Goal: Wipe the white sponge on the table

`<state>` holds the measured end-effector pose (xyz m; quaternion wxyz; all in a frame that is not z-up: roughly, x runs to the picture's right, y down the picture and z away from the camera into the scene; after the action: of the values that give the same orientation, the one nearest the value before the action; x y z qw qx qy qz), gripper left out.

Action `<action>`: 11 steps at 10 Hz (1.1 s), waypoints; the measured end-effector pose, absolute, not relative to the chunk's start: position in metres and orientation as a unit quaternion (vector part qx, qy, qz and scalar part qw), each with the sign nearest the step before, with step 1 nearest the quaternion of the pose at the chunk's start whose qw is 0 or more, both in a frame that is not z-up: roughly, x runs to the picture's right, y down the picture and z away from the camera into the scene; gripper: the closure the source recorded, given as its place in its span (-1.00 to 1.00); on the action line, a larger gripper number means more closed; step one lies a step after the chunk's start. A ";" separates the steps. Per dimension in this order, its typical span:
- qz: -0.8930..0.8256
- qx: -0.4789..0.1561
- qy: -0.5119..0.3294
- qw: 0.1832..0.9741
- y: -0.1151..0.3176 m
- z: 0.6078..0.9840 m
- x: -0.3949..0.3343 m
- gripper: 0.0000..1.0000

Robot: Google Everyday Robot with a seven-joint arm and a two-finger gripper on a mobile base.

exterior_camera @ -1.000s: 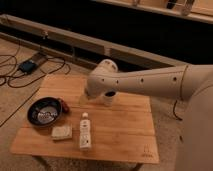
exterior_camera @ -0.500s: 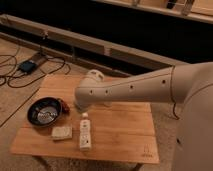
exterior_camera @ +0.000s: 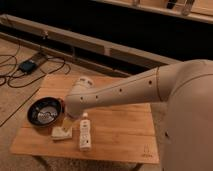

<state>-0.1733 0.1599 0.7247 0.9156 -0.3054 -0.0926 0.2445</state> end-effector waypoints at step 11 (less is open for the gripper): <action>0.189 -0.336 -0.130 0.913 0.186 0.729 -0.194 -0.60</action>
<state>-0.1943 0.1857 0.7285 0.9133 -0.3363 -0.1300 0.1893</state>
